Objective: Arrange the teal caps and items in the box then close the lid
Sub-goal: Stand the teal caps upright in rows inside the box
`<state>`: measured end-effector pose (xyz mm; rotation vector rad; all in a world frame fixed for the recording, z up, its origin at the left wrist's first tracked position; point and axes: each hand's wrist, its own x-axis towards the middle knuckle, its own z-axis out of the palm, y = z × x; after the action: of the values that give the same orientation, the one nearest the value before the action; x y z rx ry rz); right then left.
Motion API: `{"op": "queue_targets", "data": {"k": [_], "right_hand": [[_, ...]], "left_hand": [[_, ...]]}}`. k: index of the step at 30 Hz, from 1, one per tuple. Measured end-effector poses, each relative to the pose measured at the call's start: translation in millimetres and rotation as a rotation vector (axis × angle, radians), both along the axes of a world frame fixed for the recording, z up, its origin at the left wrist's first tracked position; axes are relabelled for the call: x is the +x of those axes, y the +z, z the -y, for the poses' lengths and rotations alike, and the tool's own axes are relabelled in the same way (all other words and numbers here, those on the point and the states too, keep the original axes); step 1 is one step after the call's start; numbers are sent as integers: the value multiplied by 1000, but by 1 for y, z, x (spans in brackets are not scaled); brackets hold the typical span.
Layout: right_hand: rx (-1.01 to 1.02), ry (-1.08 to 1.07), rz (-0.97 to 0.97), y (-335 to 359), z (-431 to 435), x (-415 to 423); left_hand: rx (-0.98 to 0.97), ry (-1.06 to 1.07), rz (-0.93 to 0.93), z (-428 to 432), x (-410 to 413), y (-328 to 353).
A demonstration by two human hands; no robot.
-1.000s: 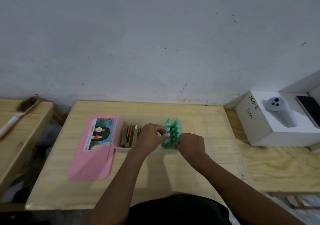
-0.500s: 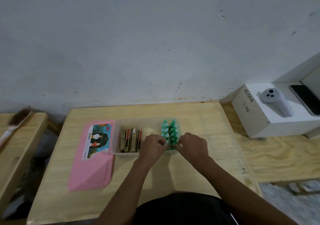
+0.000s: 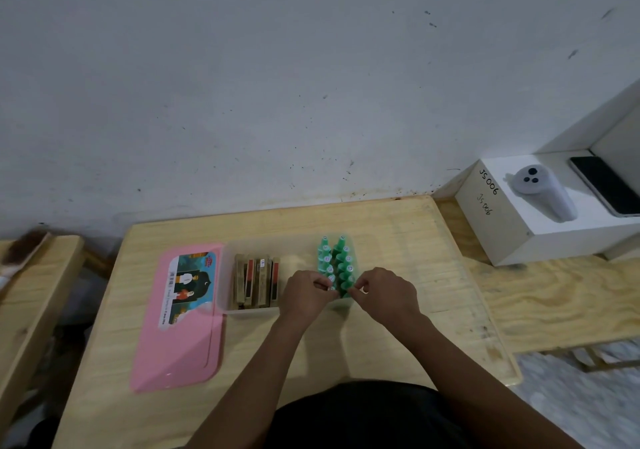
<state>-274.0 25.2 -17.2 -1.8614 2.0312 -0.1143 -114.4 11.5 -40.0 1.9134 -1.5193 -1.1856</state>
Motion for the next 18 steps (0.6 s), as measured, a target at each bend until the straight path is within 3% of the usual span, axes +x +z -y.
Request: {"op": "queue_targets", "data": {"k": [9,18], "right_hand": [[18,-10,-1,-2,1,1],[28,-53,127,-6,-3,-4]], "left_hand": [[93,7,-90,3,3,-3],[123,-29,-108,4,5,1]]}}
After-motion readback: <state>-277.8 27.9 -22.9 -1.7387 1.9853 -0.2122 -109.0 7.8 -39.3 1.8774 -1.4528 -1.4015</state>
